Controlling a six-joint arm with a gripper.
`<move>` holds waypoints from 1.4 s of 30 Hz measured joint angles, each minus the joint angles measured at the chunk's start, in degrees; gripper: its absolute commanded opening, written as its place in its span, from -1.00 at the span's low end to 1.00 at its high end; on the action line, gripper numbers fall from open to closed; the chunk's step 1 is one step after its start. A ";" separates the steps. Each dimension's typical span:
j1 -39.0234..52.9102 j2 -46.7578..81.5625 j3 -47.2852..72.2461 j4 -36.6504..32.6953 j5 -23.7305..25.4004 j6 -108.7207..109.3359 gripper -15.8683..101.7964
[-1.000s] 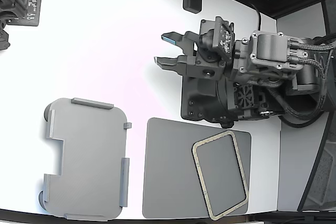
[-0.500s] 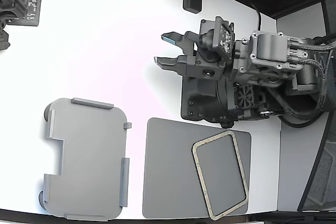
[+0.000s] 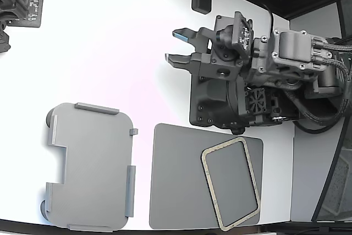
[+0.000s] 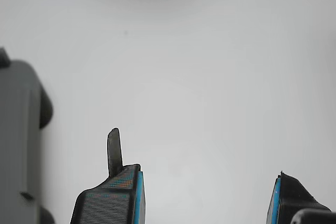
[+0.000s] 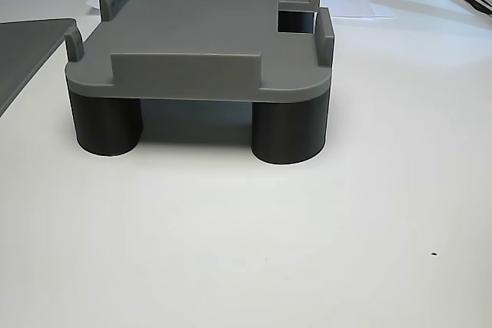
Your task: Move top rectangular frame to the holder.
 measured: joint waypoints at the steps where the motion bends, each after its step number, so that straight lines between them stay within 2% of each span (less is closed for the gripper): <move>1: 0.00 -1.41 -1.58 0.26 -0.35 -0.35 0.97; 5: 0.35 -9.32 -9.84 2.02 -3.08 -3.16 0.97; 9: 5.01 -17.58 -18.28 2.55 -4.92 -8.96 0.97; 12: 11.51 -22.94 -23.73 2.64 -1.32 -13.97 0.97; 16: 21.01 -30.50 -31.11 6.33 1.41 -18.81 0.97; 21: 33.31 -40.96 -40.52 11.43 1.14 -24.70 0.97; 23: 37.88 -44.82 -42.89 13.01 1.93 -26.72 0.84; 26: 44.30 -49.39 -45.18 14.85 3.87 -25.93 0.75; 29: 50.80 -54.14 -49.66 19.25 4.13 -21.80 0.78; 33: 58.62 -59.06 -52.56 22.94 0.09 -18.90 0.97; 39: 68.12 -66.53 -54.23 26.02 -7.73 -18.72 0.97; 42: 71.98 -70.31 -56.43 27.77 -8.53 -20.04 0.83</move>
